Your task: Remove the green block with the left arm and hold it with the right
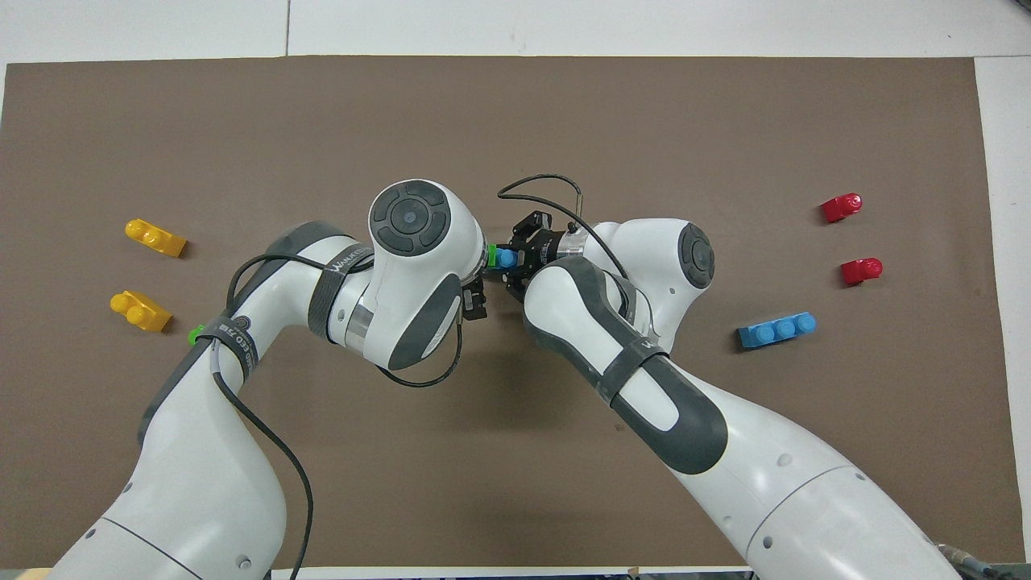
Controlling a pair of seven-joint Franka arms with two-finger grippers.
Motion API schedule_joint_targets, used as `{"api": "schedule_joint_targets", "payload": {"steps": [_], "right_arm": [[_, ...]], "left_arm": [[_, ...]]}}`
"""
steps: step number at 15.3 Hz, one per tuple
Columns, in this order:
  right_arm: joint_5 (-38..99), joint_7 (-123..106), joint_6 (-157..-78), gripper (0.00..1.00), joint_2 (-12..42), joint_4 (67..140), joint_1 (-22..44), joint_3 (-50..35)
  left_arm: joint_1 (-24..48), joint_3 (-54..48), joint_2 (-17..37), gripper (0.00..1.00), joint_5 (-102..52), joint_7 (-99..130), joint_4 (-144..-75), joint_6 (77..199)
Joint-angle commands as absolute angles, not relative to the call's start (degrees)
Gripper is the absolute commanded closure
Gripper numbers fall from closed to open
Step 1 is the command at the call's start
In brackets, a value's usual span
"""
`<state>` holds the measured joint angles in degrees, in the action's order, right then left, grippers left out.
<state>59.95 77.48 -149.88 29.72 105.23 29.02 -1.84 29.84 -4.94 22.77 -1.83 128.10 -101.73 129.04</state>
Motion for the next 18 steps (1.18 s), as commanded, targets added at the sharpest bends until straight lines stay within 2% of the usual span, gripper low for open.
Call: {"api": "schedule_joint_targets", "payload": {"steps": [1,3,5,12,18], "right_arm": [[61.87,75.67,-151.35,1.00,29.79,105.73,29.09,-1.85],[61.87,75.50,-151.78,1.00,29.79,106.17,29.09,-1.85],[61.87,74.80,-152.93,1.00,29.79,106.61,29.18,-1.93],[61.87,74.00,-152.93,1.00,29.79,106.96,29.18,-1.85],[61.79,73.83,-152.67,1.00,29.71,106.79,29.18,-1.85]], "left_arm": [[31.03,-3.96,22.50,0.07,-1.41,129.20,-102.83,130.52],[31.03,-3.96,22.41,0.39,-1.32,128.76,-102.83,130.52],[31.03,-4.04,22.50,1.00,-0.36,128.32,-102.83,130.52],[30.50,-4.04,21.36,1.00,-0.18,128.76,-102.75,129.73],[26.99,-4.04,12.93,1.00,-0.18,127.53,-102.74,121.57]]}}
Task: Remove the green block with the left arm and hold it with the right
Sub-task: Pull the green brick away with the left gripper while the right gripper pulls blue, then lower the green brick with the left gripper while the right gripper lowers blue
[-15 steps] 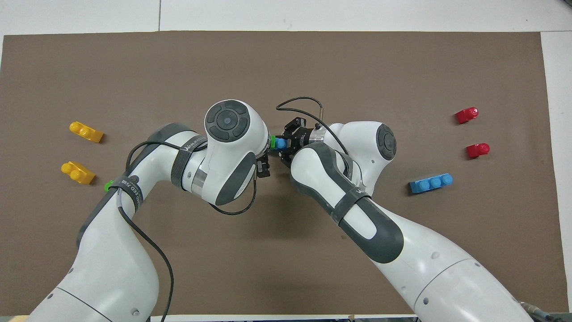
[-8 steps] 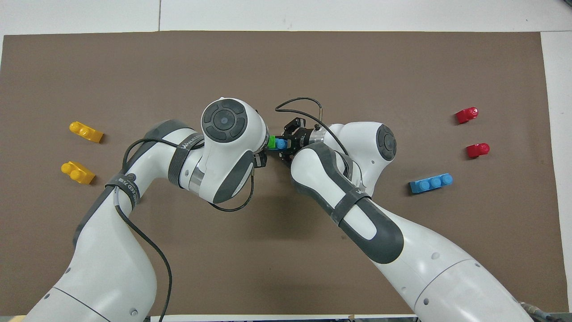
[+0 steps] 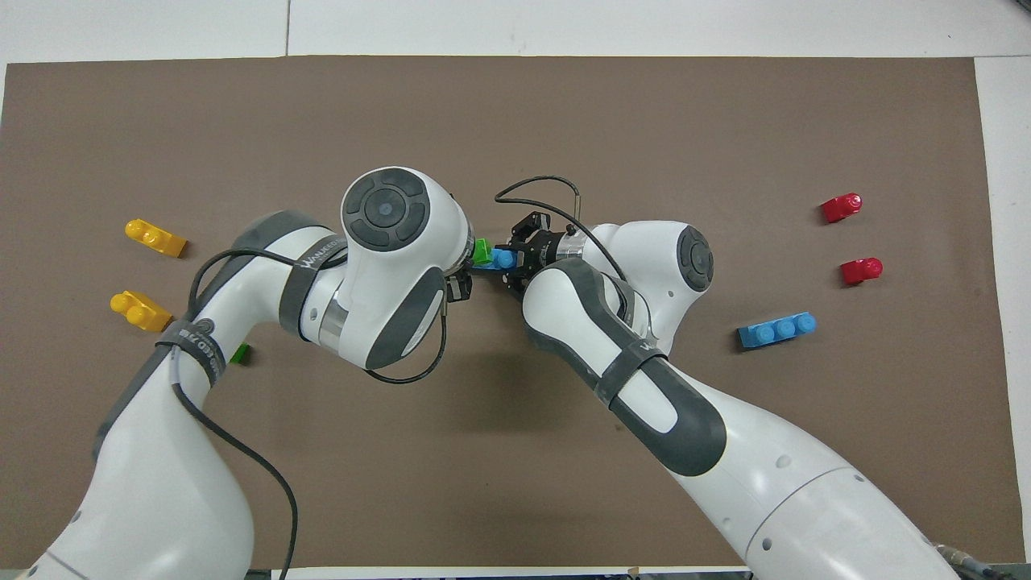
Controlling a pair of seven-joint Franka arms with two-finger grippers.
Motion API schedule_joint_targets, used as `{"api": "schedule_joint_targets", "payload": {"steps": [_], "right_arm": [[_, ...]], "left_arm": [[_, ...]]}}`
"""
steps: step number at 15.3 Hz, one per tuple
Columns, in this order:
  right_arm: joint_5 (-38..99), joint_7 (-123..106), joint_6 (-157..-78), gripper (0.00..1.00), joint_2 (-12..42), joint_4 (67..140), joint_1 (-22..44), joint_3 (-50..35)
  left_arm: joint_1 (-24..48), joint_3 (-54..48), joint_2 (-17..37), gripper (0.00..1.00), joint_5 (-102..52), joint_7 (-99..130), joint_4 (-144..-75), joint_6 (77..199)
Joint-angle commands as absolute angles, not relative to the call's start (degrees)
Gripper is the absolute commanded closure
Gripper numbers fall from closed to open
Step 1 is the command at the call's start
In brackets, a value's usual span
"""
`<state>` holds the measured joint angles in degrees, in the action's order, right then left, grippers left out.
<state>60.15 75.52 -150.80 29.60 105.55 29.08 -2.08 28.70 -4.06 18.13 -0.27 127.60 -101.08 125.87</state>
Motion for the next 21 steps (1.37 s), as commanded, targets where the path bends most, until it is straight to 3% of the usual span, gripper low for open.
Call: {"api": "schedule_joint_targets", "payload": {"steps": [1,4,10,15,21], "right_arm": [[61.44,73.92,-151.80,1.00,29.71,106.35,28.83,-1.85],[59.52,74.35,-144.97,1.00,28.83,103.29,26.38,-1.15],[46.16,75.59,-124.48,1.00,27.86,92.91,11.97,-1.23],[39.12,65.58,-114.81,1.00,27.78,92.99,-1.12,-1.32],[38.41,54.41,-109.69,1.00,26.54,97.46,-11.33,-1.23]], "left_arm": [[26.03,-4.04,11.96,1.00,-0.18,126.57,-102.74,120.25],[22.51,-4.04,10.29,1.00,-0.18,119.47,-102.66,117.08],[13.90,-3.96,9.32,1.00,-0.18,93.30,-104.50,113.82],[6.69,-3.87,7.21,1.00,-0.18,72.11,-110.20,117.50],[1.24,-3.69,7.56,1.00,-0.09,58.90,-115.75,125.94]]}}
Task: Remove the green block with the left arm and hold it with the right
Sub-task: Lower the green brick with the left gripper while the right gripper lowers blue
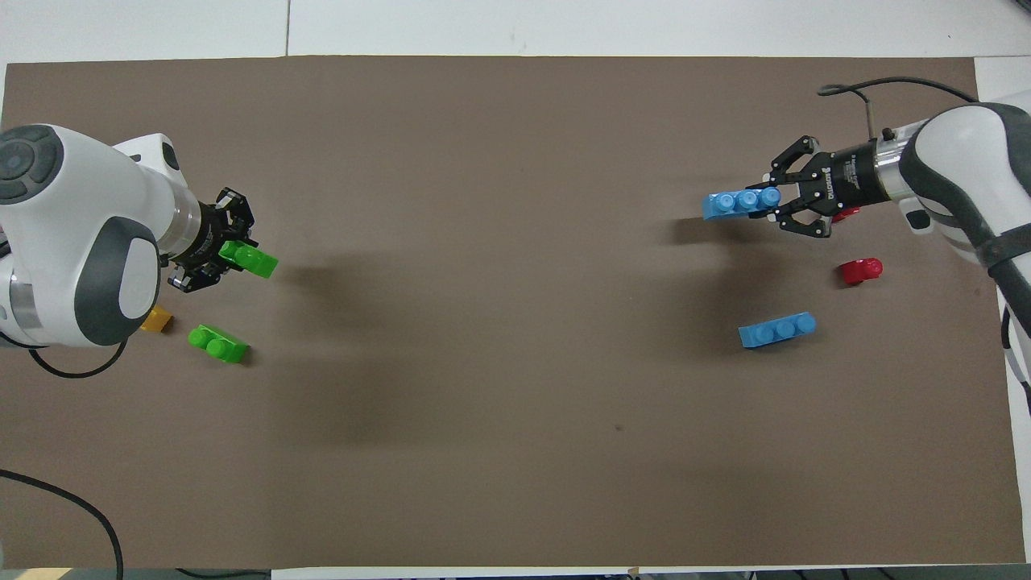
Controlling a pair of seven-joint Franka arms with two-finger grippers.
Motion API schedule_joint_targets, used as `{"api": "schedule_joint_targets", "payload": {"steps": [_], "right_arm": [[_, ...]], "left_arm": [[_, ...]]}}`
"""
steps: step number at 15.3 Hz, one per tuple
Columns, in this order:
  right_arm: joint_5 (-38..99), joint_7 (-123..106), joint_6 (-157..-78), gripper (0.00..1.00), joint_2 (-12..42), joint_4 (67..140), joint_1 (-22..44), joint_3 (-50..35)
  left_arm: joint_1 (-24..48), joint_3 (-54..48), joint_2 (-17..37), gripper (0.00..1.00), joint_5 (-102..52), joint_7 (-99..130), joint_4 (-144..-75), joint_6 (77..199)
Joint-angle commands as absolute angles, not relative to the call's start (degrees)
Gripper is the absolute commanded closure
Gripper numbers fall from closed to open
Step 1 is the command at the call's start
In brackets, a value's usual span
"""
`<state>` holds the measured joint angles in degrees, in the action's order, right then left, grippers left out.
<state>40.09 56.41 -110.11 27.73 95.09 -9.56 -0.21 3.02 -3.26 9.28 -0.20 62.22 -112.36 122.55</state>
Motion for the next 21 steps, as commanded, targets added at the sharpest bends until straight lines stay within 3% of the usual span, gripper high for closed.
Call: {"api": "schedule_joint_targets", "payload": {"steps": [1,20,21], "right_arm": [[38.41,52.93,-109.77,1.00,26.46,98.34,-11.86,-1.23],[41.31,48.87,-115.75,1.00,26.37,106.00,-12.48,-1.32],[41.31,48.95,-115.75,0.74,26.37,105.74,-12.31,-1.32]], "left_arm": [[0.62,-3.60,7.65,1.00,-0.09,58.02,-116.19,126.82],[-1.41,-3.34,14.59,1.00,6.68,60.12,-118.74,139.65],[-1.49,-3.34,14.59,1.00,6.85,60.03,-118.74,139.75]]}}
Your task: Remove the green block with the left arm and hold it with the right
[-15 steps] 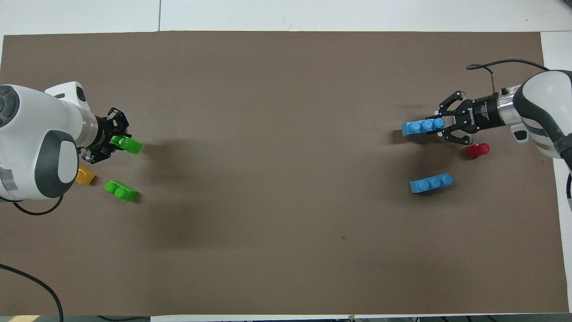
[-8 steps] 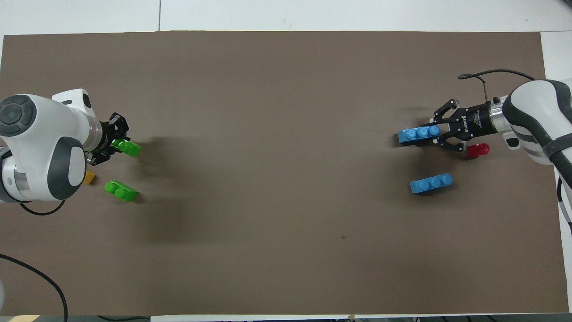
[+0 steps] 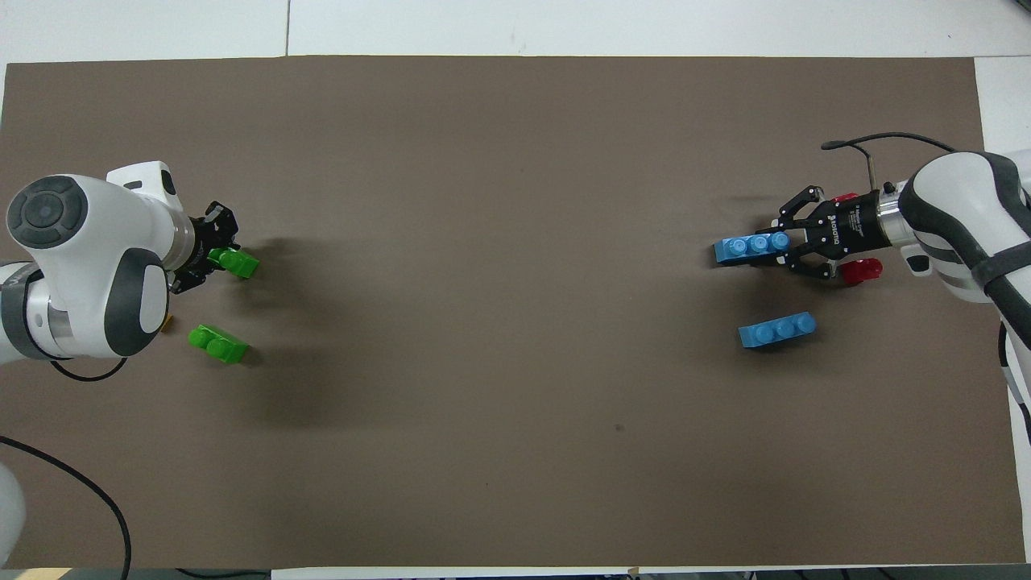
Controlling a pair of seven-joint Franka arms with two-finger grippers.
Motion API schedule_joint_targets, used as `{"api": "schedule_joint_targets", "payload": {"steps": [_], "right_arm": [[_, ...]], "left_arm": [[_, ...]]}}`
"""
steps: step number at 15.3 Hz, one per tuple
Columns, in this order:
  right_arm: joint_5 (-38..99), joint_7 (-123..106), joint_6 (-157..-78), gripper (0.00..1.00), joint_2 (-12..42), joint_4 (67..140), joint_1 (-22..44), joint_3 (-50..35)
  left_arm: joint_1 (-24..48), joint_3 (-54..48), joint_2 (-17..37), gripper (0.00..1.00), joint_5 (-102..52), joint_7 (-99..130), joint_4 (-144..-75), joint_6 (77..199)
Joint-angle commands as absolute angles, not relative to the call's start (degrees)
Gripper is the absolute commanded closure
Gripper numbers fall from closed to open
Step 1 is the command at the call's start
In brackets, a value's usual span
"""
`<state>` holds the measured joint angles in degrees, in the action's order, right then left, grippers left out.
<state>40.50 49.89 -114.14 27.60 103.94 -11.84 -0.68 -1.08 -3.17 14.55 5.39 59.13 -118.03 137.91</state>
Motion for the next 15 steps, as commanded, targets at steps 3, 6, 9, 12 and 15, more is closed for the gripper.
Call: {"api": "schedule_joint_targets", "payload": {"steps": [3,6,9,12,15], "right_arm": [[41.22,51.14,-115.66,0.02,25.85,104.68,-11.51,-1.32],[40.43,54.31,-114.61,0.02,23.21,103.28,-11.25,-1.32],[37.80,55.98,-113.64,0.00,18.91,102.92,-10.72,-1.23],[33.16,55.99,-110.84,0.00,15.83,101.52,-10.81,-1.23],[25.51,54.50,-106.19,0.00,15.21,96.00,-10.90,-1.41]], "left_arm": [[-1.58,-3.34,14.68,0.86,6.94,59.59,-118.74,139.66],[-1.49,-3.34,14.50,0.00,6.94,59.24,-118.30,139.31],[-2.28,-3.43,13.36,0.00,6.94,58.36,-117.78,137.91],[-2.20,-3.43,11.96,0.00,6.94,56.97,-115.94,135.19],[-2.20,-3.60,9.15,0.00,6.86,47.50,-112.25,127.38]]}}
